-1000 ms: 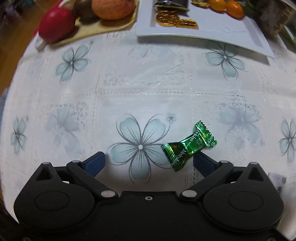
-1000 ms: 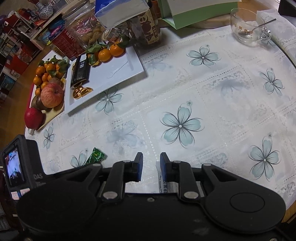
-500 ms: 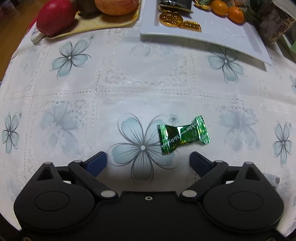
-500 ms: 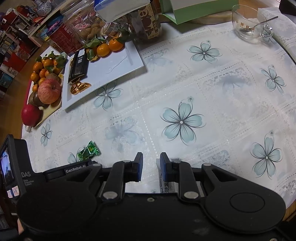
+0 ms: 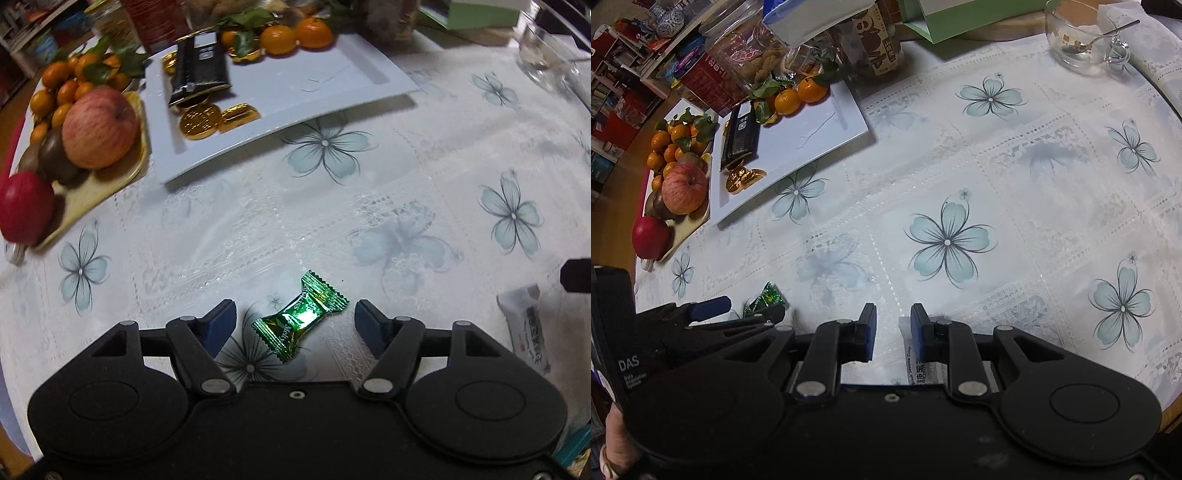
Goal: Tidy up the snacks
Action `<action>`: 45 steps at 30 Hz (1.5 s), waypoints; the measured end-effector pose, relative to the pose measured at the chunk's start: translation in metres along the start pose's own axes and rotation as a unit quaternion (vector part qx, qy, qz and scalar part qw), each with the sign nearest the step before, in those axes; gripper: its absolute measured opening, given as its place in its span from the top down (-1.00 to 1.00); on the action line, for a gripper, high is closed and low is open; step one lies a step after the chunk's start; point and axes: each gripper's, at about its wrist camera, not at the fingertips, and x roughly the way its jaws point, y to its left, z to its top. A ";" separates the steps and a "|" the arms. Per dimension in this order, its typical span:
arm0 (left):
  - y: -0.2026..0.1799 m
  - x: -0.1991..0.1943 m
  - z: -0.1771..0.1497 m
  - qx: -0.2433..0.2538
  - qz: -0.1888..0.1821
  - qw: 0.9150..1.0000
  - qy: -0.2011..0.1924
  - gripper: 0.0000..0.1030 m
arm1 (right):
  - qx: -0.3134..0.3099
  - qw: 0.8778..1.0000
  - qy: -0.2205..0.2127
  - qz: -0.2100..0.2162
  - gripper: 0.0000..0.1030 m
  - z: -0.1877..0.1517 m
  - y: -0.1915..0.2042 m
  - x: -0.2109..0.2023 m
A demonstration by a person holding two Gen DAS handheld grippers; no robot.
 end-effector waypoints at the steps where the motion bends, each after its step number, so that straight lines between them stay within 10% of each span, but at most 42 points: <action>1: -0.002 0.001 0.001 0.008 0.003 1.000 0.001 -0.38 | 0.001 1.000 0.001 0.000 0.55 0.001 0.000 0.000; 6: 0.005 0.018 0.007 0.001 0.001 1.000 0.020 -0.18 | 0.001 1.000 0.002 0.001 0.55 0.001 0.000 0.000; 12: 0.012 0.014 0.001 -0.039 -0.054 0.997 0.034 0.53 | 0.000 1.000 0.006 0.000 0.55 0.003 0.000 0.002; 21: 0.011 -0.016 -0.036 -0.184 -0.080 0.978 0.047 0.53 | -0.018 1.000 0.007 0.008 0.56 -0.002 -0.001 -0.004; 30: -0.029 -0.098 -0.106 -0.208 -0.054 0.977 0.004 0.53 | -0.065 0.997 -0.017 0.029 0.57 -0.022 -0.008 -0.027; 45: -0.077 -0.156 -0.207 -0.249 -0.049 0.966 -0.036 0.53 | -0.078 0.988 -0.040 0.125 0.67 -0.165 -0.071 -0.118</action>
